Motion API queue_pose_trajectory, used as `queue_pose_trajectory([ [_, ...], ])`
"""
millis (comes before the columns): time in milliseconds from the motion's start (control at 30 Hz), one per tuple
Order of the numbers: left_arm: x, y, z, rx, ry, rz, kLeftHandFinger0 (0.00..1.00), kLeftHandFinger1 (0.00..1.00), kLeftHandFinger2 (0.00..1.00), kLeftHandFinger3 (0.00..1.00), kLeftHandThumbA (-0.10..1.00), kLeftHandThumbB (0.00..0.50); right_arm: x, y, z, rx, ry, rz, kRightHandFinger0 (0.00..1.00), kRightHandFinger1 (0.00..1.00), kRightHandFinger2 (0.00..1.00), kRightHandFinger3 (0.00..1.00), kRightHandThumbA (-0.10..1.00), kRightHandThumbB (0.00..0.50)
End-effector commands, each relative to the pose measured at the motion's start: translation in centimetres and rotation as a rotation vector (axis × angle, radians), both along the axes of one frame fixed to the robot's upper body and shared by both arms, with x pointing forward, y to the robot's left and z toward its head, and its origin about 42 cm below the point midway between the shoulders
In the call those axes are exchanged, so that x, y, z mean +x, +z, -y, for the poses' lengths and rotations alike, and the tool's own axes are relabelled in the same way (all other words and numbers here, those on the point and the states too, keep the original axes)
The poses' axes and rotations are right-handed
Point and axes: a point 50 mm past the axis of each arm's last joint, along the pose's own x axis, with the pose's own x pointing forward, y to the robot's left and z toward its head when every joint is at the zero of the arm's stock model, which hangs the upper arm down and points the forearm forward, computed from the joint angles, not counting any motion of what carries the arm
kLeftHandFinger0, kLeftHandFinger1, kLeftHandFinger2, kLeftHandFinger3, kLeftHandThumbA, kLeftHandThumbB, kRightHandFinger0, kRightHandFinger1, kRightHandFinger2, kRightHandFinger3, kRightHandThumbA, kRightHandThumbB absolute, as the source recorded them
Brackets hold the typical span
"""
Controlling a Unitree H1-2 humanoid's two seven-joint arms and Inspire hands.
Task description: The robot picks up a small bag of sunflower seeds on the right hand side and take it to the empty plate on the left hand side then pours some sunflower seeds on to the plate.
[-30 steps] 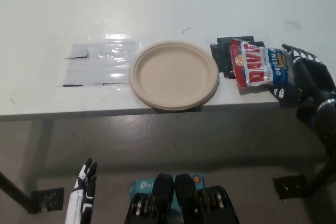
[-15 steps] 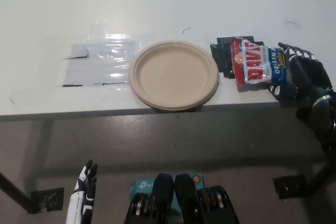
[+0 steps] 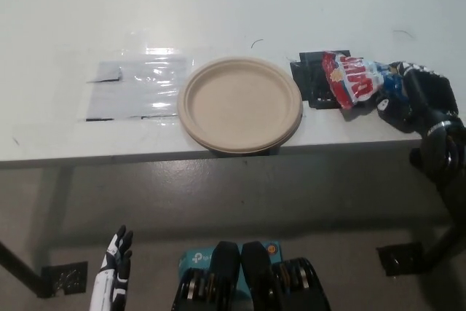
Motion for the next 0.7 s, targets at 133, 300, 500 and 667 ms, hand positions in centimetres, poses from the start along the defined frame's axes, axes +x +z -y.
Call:
queue_pose_trajectory([
  [133, -0.1, 0.9, -0.6, 0.022, 0.015, 0.065, 1.0, 1.0, 1.0, 1.0, 1.0, 0.127, 0.8, 0.1, -3.8, 0.013, 0.077, -0.014, 0.0, 0.25, 0.73, 0.64, -0.1, 0.21],
  [300, -0.5, 1.0, -0.8, 0.02, 0.012, 0.075, 0.97, 1.0, 0.98, 1.0, 1.0, 0.165, 0.2, -0.9, -4.3, 0.037, 0.105, 0.011, 0.0, 0.18, 0.59, 0.5, -0.1, 0.2],
  [500, -2.0, 0.4, -0.9, 0.012, 0.022, 0.042, 0.94, 0.99, 0.95, 1.0, 1.0, 0.137, -1.3, -2.7, -4.4, 0.095, 0.122, 0.113, 0.0, 0.05, 0.47, 0.56, -0.1, 0.069],
  [667, -1.1, 0.7, -1.0, 0.013, 0.03, 0.05, 0.93, 0.96, 0.94, 1.0, 1.0, 0.101, -0.5, -1.0, -5.8, 0.157, 0.149, 0.187, 0.0, 0.0, 0.12, 0.25, -0.1, 0.001],
])
